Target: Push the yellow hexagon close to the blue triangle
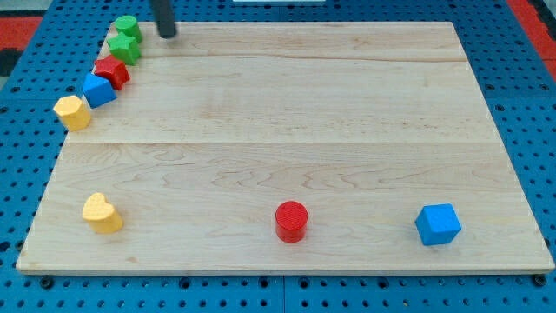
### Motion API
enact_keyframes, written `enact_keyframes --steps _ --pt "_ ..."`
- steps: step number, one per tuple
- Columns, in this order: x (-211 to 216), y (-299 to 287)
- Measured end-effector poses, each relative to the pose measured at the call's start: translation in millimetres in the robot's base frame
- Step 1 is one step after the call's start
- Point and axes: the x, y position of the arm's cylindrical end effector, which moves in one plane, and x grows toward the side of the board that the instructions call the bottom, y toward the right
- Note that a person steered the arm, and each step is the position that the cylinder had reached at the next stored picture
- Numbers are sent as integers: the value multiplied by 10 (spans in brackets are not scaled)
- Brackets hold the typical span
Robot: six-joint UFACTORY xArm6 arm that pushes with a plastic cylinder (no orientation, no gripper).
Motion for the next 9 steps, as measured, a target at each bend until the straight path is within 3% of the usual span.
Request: enact_keyframes --steps 1,2,3,4,5,6,8,9 --pt "1121 663" --pt "2236 530" --pt "2624 -237" --pt "2641 -1158" --pt "2626 -1660" --pt "2593 -1687" --pt "1909 -1688" --pt "1891 -1688"
